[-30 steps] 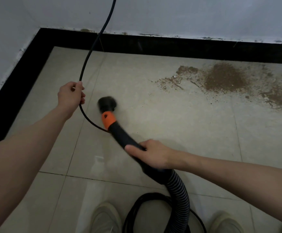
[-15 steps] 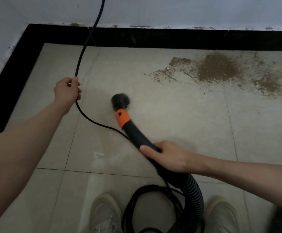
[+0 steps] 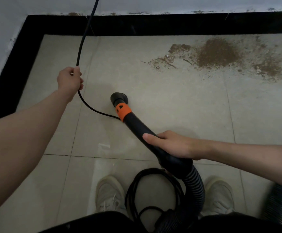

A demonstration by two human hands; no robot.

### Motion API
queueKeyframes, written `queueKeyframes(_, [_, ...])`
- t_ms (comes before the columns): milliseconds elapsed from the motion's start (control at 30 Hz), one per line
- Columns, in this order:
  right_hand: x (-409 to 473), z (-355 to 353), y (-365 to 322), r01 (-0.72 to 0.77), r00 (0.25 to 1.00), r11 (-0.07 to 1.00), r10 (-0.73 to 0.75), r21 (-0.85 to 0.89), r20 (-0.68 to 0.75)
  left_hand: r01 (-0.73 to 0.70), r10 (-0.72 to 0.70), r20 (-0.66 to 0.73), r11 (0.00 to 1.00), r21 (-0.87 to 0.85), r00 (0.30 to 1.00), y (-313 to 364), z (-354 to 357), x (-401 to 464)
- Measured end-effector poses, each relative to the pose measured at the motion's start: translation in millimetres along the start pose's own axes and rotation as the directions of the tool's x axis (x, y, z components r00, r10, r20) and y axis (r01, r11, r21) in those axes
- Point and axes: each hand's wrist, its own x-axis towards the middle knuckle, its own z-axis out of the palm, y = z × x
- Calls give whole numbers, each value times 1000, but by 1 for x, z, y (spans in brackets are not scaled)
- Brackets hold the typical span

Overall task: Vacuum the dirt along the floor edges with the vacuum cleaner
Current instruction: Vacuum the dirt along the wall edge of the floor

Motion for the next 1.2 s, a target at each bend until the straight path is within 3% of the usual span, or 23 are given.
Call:
queueKeyframes(133, [-4,3,0,-9,999,1000,9,4,-53,21,-21,-12,1000,9,1000,1,1,-4])
queueKeyframes(267, [-17,1,7,-66,995,992,74,-106,73,26,-26,-11,1000,2,1000,4,2,-7])
queueKeyframes(400, [3,5,-7,-51,996,998,48,-44,-74,26,-26,-2,1000,0,1000,5,3,-7])
queueKeyframes(533, [-24,-14,19,-30,993,996,21,-80,-115,26,-26,0,1000,4,1000,7,6,-8])
queueKeyframes(600, [-25,-11,22,-66,997,992,61,-111,-52,22,-22,6,1000,13,1000,7,9,-9])
queueKeyframes(733, [2,3,3,20,1000,975,-16,-220,20,26,-26,16,1000,9,1000,7,15,-9])
queueKeyframes(900, [36,5,-21,57,997,996,-61,-75,-48,31,-32,17,999,5,999,7,21,-11])
queueKeyframes(1033, [32,-13,-2,24,994,975,-48,-219,-102,40,-40,16,999,-9,999,6,22,-9])
queueKeyframes(1200, [51,-49,-5,-40,961,951,-47,-307,-271,54,-53,22,998,-20,998,10,28,-9])
